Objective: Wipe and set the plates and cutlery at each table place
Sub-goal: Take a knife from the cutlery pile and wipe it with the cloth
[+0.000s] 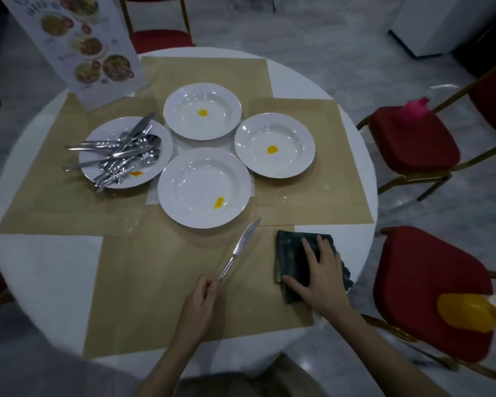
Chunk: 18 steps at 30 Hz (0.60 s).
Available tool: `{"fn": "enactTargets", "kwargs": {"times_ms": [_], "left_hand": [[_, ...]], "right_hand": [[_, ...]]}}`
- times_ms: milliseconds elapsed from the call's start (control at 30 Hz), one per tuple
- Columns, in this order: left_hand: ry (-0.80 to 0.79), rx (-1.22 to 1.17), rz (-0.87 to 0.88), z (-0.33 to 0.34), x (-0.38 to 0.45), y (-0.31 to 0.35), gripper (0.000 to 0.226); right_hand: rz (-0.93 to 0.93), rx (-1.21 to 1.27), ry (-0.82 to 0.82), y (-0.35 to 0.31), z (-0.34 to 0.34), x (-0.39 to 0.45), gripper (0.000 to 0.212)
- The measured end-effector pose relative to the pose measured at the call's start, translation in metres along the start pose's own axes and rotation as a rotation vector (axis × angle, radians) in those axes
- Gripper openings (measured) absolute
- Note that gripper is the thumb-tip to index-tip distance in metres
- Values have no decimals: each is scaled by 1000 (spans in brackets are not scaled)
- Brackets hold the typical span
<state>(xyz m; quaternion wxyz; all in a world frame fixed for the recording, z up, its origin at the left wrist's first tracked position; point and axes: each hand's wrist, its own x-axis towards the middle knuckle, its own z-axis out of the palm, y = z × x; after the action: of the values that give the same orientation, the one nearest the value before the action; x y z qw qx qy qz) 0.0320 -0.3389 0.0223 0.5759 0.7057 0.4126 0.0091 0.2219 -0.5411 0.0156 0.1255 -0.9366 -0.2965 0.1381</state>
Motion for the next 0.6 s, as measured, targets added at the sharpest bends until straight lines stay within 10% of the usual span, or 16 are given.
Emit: {"fn": "enactTargets", "kwargs": {"times_ms": [133, 367, 600], "left_hand": [[88, 51, 26, 8, -3, 2, 28], [121, 29, 59, 18, -11, 14, 25], [125, 21, 68, 41, -15, 42, 25]], "right_hand": [[-34, -97, -102, 3, 8, 3, 113], [-78, -73, 103, 0, 9, 19, 46], [316, 1134, -47, -60, -32, 25, 22]]}}
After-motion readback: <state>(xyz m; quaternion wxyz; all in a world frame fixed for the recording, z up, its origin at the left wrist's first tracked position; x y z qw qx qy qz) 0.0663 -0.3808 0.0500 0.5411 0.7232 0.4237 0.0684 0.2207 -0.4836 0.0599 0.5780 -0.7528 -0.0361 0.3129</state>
